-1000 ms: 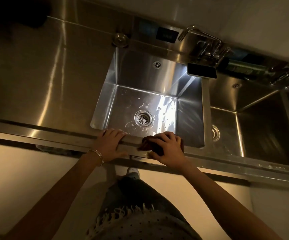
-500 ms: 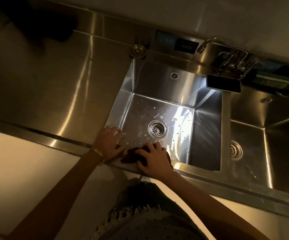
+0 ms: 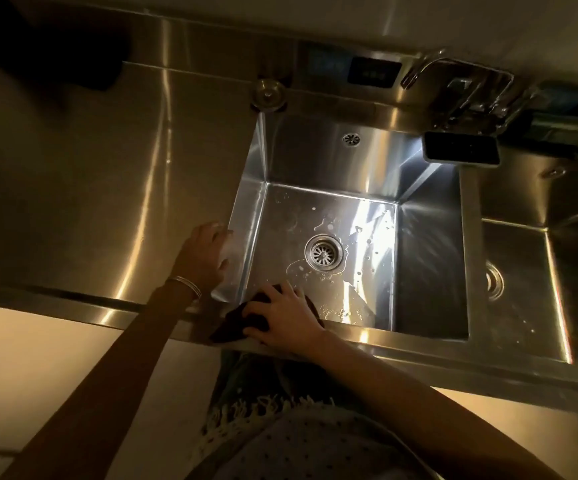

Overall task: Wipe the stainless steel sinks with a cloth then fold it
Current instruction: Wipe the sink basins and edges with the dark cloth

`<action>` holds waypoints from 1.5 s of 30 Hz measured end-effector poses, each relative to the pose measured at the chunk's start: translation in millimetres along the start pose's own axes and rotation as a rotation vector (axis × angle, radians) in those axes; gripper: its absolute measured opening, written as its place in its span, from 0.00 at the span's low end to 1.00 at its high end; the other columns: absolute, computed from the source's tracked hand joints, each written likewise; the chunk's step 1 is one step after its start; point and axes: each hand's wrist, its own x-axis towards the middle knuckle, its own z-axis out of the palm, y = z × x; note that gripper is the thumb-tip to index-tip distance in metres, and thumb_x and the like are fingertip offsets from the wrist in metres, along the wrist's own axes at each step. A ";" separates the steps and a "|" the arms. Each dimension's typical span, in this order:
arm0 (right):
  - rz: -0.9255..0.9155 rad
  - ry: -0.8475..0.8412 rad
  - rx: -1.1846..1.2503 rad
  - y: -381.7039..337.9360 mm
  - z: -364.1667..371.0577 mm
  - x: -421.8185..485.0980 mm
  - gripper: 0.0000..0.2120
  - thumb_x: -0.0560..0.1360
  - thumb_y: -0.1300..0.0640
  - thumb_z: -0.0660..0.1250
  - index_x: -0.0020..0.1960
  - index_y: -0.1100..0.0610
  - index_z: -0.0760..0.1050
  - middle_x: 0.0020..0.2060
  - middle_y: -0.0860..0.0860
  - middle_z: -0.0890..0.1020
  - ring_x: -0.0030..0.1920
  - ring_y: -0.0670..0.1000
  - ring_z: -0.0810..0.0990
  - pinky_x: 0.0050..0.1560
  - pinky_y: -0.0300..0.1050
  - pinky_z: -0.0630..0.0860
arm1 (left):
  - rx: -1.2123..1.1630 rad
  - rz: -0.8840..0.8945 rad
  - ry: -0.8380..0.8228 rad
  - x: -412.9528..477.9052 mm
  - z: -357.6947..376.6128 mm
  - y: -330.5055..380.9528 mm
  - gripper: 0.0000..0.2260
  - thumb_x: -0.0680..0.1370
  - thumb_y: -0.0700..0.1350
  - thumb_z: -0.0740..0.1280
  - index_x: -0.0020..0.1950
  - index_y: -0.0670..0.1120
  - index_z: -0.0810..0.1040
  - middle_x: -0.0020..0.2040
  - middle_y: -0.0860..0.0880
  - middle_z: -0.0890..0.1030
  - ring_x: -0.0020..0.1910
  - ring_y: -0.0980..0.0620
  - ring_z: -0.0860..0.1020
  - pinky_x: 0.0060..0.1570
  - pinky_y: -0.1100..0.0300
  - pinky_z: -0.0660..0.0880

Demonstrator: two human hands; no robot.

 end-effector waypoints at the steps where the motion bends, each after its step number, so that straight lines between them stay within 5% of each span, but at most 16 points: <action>1: -0.014 -0.015 -0.010 -5.8 0.3 7.8 0.18 0.74 0.42 0.64 0.62 0.46 0.74 0.66 0.53 0.70 0.65 0.63 0.65 0.62 0.67 0.64 | -0.005 0.001 -0.001 4.1 -4.0 -7.8 0.23 0.67 0.39 0.70 0.61 0.38 0.75 0.58 0.35 0.75 0.58 0.34 0.72 0.54 0.40 0.73; 9: 0.162 0.122 0.032 13.3 6.3 -22.0 0.18 0.69 0.38 0.56 0.51 0.45 0.76 0.56 0.49 0.76 0.56 0.57 0.74 0.50 0.57 0.75 | 0.010 0.135 -0.077 28.9 -17.9 -42.6 0.25 0.72 0.43 0.69 0.68 0.41 0.69 0.66 0.38 0.69 0.66 0.40 0.66 0.65 0.45 0.66; 14: 0.387 0.220 0.159 -8.9 9.5 21.1 0.13 0.72 0.44 0.64 0.54 0.47 0.76 0.57 0.47 0.75 0.58 0.54 0.70 0.55 0.51 0.72 | -0.007 0.201 -0.086 49.8 -23.9 -52.8 0.26 0.74 0.45 0.68 0.70 0.43 0.67 0.68 0.40 0.68 0.66 0.41 0.66 0.65 0.48 0.66; 21: 0.681 0.608 0.432 23.5 -22.7 72.0 0.11 0.67 0.47 0.67 0.47 0.51 0.79 0.47 0.50 0.78 0.48 0.55 0.78 0.49 0.49 0.76 | -0.051 0.202 0.018 104.7 -35.1 -57.0 0.25 0.74 0.46 0.67 0.68 0.39 0.68 0.65 0.38 0.71 0.64 0.38 0.69 0.65 0.45 0.66; 26: 0.721 0.685 0.280 63.7 -64.5 96.2 0.11 0.70 0.51 0.70 0.51 0.52 0.80 0.53 0.52 0.79 0.52 0.57 0.75 0.54 0.53 0.75 | -0.098 0.200 0.066 149.3 -37.0 -37.4 0.27 0.74 0.44 0.69 0.71 0.41 0.65 0.71 0.40 0.66 0.70 0.40 0.62 0.69 0.49 0.58; 32: 0.698 0.798 0.118 128.8 -122.1 133.0 0.10 0.70 0.51 0.69 0.50 0.52 0.79 0.52 0.54 0.78 0.51 0.60 0.74 0.48 0.53 0.74 | -0.057 0.148 0.060 201.4 -37.0 -29.0 0.29 0.75 0.47 0.68 0.73 0.43 0.62 0.73 0.41 0.62 0.72 0.41 0.60 0.70 0.51 0.56; 38: 0.753 0.925 0.069 203.7 -184.5 172.3 0.12 0.74 0.52 0.66 0.55 0.56 0.78 0.58 0.57 0.77 0.57 0.60 0.73 0.56 0.50 0.69 | -0.019 0.111 0.032 244.0 -40.6 -34.5 0.32 0.73 0.47 0.70 0.74 0.43 0.61 0.73 0.41 0.63 0.71 0.41 0.62 0.69 0.48 0.62; 45: 0.844 0.890 0.091 263.3 -213.6 218.3 0.14 0.77 0.48 0.61 0.61 0.52 0.74 0.65 0.57 0.69 0.65 0.64 0.66 0.65 0.57 0.65 | -0.045 0.122 0.019 246.7 -18.8 -51.9 0.34 0.73 0.49 0.70 0.74 0.42 0.59 0.74 0.43 0.61 0.72 0.44 0.60 0.69 0.55 0.56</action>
